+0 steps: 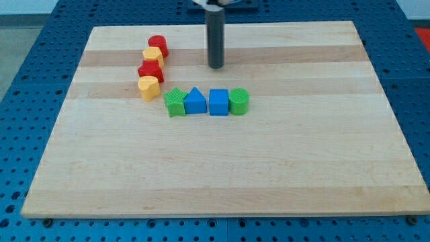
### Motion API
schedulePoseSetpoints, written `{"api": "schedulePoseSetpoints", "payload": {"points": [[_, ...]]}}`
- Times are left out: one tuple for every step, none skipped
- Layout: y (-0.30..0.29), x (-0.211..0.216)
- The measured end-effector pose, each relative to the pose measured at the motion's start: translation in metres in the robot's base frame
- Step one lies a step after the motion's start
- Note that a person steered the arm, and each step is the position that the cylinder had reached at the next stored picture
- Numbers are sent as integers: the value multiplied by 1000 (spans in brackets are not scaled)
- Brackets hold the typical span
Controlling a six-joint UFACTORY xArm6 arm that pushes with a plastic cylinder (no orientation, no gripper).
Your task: Place your arm at the bottom of the green circle
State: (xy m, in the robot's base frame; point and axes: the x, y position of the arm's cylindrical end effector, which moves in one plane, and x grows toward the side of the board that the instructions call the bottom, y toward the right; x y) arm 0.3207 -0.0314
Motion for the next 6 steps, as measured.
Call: {"api": "schedulePoseSetpoints", "payload": {"points": [[-10,9],[-6,17],[33,13],[114,38],[208,93],[162,185]]}}
